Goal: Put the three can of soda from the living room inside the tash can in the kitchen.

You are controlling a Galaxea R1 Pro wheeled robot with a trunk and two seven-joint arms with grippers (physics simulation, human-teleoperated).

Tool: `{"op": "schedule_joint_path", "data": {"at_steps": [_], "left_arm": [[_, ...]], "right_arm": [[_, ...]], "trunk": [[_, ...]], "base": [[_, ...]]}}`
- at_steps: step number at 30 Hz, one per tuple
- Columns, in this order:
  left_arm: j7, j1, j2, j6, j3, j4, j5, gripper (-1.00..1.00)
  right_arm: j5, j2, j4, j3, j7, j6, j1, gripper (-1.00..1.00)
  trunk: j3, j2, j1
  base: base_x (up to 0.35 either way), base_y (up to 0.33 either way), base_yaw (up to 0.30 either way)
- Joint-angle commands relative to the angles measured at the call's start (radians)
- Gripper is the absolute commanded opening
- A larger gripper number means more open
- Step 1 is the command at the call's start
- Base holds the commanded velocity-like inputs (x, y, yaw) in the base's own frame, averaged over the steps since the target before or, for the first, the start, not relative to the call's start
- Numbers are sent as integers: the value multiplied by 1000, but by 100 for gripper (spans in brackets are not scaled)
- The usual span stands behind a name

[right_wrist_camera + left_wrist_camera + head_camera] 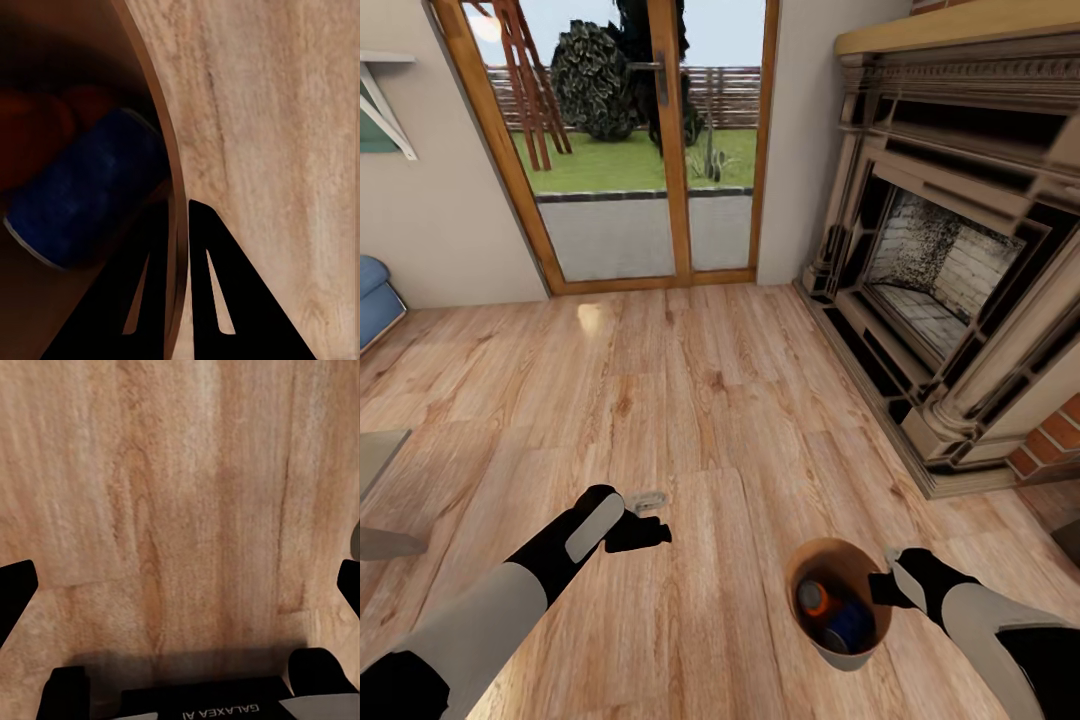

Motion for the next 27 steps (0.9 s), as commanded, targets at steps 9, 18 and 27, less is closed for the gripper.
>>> {"op": "schedule_joint_path", "data": {"at_steps": [9,18,27], "left_arm": [[-8,0,1,18,-2,-1,2,100],[-12,1,3,25,-2,-11,3,100],[-12,1,7,26,-3,-57,3,100]], "right_arm": [[-8,-2,-1,-6,7,0,15,-100],[-8,-5,-1,-7,7,0,16,-100],[-7,-5,-1,-6,7,0,16,-100]], "trunk": [[0,0,0],[-28,-63,34],[-47,-105,57]], "base": [[0,0,0],[0,0,0],[0,0,0]]}}
